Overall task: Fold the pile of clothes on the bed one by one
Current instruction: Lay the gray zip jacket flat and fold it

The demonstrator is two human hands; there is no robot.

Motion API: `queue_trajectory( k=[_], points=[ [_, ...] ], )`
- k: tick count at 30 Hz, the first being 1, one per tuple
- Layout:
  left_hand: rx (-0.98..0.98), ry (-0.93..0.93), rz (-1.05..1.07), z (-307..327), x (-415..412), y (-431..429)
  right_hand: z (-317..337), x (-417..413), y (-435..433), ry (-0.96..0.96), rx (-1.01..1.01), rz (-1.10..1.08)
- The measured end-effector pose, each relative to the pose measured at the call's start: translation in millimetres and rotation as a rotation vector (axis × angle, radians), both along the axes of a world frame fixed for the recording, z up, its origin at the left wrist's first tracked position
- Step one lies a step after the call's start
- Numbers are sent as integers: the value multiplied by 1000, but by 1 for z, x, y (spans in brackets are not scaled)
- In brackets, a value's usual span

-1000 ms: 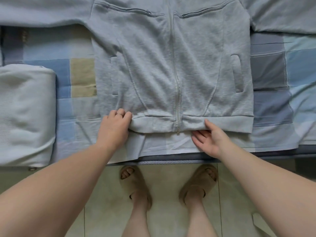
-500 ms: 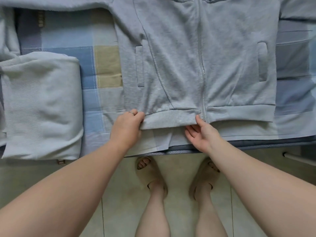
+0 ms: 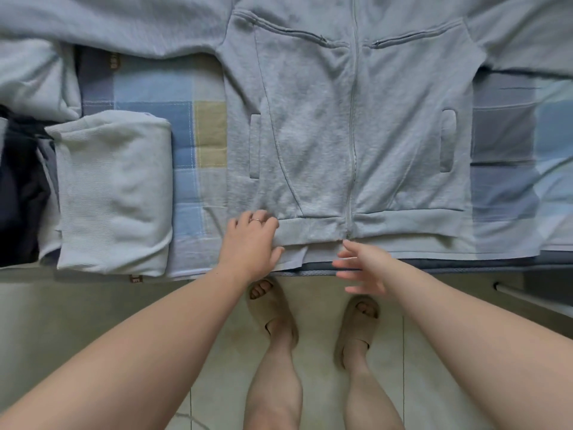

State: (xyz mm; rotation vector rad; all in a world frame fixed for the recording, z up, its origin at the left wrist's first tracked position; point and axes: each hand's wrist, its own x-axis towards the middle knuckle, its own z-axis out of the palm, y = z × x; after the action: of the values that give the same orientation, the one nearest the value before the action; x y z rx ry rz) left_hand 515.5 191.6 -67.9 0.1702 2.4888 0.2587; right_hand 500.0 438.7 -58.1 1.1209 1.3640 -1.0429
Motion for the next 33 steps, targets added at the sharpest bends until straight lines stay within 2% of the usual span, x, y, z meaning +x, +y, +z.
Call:
queue_trajectory(
  k=[3, 6, 12, 20, 26, 33],
  points=[
    [37, -33, 13, 24, -17, 28, 24, -16, 27, 97, 61, 169],
    [65, -46, 21, 44, -44, 63, 43, -46, 58, 207, 95, 232],
    [92, 15, 63, 62, -121, 157, 63, -130, 159, 371, 166, 212],
    [86, 50, 70, 13, -228, 370, 31, -248, 376, 574, 193, 0],
    [140, 112, -84, -18, -307, 555, 3, -319, 551, 570, 242, -248],
    [95, 139, -144, -50, -407, 632, -31, -410, 623, 581, 54, -494]
  ],
)
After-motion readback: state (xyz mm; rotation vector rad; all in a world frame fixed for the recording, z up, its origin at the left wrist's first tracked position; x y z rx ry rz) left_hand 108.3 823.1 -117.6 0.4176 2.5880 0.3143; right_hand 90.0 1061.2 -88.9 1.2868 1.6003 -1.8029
